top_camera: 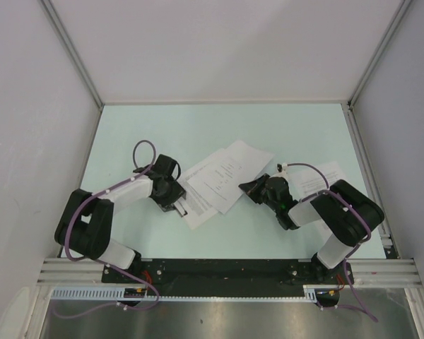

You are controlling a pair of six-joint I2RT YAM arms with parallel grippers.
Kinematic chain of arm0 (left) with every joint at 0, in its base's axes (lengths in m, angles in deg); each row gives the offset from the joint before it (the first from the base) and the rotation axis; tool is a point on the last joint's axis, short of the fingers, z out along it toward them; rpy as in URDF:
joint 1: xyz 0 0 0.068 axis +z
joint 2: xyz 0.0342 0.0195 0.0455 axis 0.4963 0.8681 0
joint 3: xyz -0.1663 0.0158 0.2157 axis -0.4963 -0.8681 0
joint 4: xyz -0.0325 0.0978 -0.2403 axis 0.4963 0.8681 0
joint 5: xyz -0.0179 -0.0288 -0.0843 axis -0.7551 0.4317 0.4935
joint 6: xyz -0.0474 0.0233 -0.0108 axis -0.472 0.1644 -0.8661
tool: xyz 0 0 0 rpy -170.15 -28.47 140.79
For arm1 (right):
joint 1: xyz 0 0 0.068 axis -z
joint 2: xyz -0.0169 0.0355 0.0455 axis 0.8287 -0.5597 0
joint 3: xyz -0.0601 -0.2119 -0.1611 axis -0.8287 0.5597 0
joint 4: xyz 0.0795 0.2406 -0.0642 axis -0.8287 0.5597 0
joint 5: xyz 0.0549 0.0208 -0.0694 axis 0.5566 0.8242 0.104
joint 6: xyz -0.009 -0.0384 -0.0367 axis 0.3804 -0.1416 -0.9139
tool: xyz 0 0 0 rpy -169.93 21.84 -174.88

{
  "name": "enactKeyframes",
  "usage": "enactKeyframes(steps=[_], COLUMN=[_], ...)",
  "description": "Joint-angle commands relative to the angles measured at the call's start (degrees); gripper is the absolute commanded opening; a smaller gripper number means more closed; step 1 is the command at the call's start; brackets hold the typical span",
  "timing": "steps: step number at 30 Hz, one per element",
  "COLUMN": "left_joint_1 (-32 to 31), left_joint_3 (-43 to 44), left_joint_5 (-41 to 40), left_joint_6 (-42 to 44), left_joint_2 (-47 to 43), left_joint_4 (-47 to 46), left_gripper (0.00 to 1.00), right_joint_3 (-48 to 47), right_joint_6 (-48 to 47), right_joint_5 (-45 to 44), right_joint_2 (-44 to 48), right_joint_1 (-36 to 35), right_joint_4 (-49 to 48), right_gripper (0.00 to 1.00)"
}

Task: Put the files into the folder

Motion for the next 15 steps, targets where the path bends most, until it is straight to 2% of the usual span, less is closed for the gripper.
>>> enactKeyframes(steps=[1, 7, 15], left_joint_1=[-1.22, -3.69, -3.86], left_joint_3=[0.35, 2.11, 1.14], left_joint_5=[-7.12, -8.88, -10.2], left_joint_6=[0.68, 0.24, 0.24], left_joint_2=[3.71, 6.08, 6.87], left_joint_4=[3.44, 5.03, 4.33], left_gripper=[0.61, 0.56, 0.48], right_joint_3=[-0.9, -1.25, -1.16], right_joint_6=[-0.38, -0.29, -0.56], right_joint_5=[-1.35, -1.18, -0.65], right_joint_2=[-0.53, -1.24, -0.89], right_joint_1=[-0.14, 0.04, 0.3], right_joint_4=[-2.69, -3.04, -1.9], right_gripper=[0.0, 0.0, 0.0])
